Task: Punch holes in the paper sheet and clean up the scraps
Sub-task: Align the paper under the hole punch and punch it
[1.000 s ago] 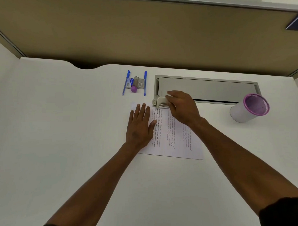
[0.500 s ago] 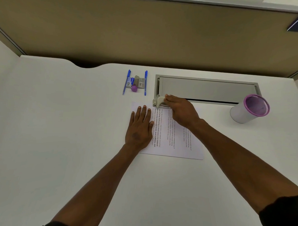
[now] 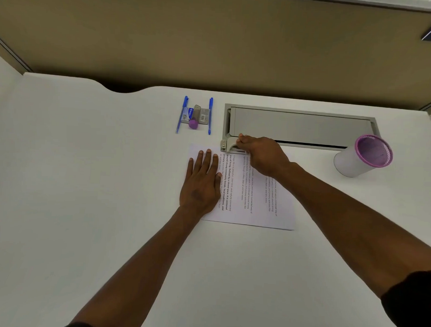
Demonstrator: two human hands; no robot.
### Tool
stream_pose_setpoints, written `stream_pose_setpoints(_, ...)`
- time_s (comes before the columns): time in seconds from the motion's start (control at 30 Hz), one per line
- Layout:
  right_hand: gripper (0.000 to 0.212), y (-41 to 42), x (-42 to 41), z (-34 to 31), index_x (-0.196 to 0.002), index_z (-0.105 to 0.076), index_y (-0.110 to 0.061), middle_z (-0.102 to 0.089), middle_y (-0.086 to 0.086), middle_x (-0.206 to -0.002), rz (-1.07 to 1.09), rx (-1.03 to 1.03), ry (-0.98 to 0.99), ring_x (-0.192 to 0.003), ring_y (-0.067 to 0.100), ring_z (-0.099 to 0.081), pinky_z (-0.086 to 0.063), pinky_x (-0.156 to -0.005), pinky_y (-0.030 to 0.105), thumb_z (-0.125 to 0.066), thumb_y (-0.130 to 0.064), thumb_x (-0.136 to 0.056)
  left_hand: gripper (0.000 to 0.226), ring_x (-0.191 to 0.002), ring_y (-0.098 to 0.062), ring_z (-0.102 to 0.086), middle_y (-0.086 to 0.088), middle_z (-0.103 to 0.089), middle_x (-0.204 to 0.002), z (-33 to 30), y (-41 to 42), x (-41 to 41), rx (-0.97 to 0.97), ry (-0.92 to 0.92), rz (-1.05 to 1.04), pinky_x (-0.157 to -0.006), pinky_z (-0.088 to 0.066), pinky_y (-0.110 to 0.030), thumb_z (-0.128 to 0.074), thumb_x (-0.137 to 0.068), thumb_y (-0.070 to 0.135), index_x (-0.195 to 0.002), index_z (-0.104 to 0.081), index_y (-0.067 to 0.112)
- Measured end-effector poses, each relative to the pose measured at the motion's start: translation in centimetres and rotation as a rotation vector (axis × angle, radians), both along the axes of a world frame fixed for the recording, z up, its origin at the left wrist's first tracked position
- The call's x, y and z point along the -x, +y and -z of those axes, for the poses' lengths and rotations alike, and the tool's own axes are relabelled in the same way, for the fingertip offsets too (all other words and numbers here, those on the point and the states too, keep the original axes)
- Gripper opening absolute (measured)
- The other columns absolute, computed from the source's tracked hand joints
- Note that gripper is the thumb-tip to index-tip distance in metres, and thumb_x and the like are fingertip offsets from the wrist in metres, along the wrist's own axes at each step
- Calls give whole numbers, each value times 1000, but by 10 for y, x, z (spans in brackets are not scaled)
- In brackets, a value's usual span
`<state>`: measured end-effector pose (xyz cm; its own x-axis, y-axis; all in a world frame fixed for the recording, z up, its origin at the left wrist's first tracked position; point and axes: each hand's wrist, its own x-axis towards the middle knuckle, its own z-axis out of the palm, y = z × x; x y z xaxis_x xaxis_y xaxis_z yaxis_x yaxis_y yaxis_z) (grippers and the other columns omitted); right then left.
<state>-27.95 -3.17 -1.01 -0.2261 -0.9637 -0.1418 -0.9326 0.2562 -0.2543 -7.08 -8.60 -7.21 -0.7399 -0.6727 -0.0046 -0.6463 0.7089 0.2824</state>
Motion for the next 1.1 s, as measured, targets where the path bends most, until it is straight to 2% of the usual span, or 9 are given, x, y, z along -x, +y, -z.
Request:
stream_pose_setpoints(0.4, 44, -9, 2, 0, -137, -56, -21, -53, 3, -144, 21, -34, -9, -122, 30, -58, -45, -106, 43, -60, -17, -93, 60, -152, -19, 6, -2, -1, -164, 5, 0, 1, 9, 11, -5, -123, 4, -39, -13, -102, 44, -155, -4, 20)
stream_pose_setpoints(0.57, 41, -15, 1, -11, -136, -58, -21, -66, 9, -128, 23, -104, 32, -105, 30, -64, -52, -93, 37, -59, -21, -95, 59, -152, -19, 5, -3, -2, -164, 2, 0, 0, 5, 8, -5, -123, 4, -39, -15, -102, 44, -156, -6, 19)
stream_pose_setpoints(0.7, 36, -12, -2, -18, -132, -61, -20, -69, 9, -123, 20, -53, 22, -98, 30, -67, -51, -89, 36, -58, -23, -96, 60, -152, -20, 5, -3, -3, -164, 0, 1, 0, 7, 12, -3, -123, 3, -40, -13, -102, 44, -156, -6, 20)
stream_pose_setpoints(0.83, 30, -10, 2, -23, -124, -67, -17, -67, 9, -126, 36, 38, -32, -102, 30, -65, -53, -93, 40, -57, -23, -97, 58, -152, -20, 1, -4, -7, -164, -2, 2, -1, 12, 19, -10, -124, -1, -42, -13, -102, 42, -155, -11, 19)
stream_pose_setpoints(0.93, 32, -6, 0, -23, -128, -64, -13, -63, 10, -132, 79, 88, -94, -114, 32, -62, -47, -101, 40, -57, -20, -97, 58, -152, -20, 2, -4, -6, -164, -4, 2, -1, 3, 22, -6, -124, -2, -42, -14, -102, 41, -156, -10, 19)
stream_pose_setpoints(1.1, 35, 4, -1, -22, -131, -62, -14, -64, 7, -132, 256, 271, -188, -121, 25, -60, -40, -105, 31, -58, -14, -95, 60, -152, -19, 5, -3, -3, -164, -7, 3, -2, -16, 17, -5, -124, 1, -41, -9, -101, 44, -156, -8, 19)
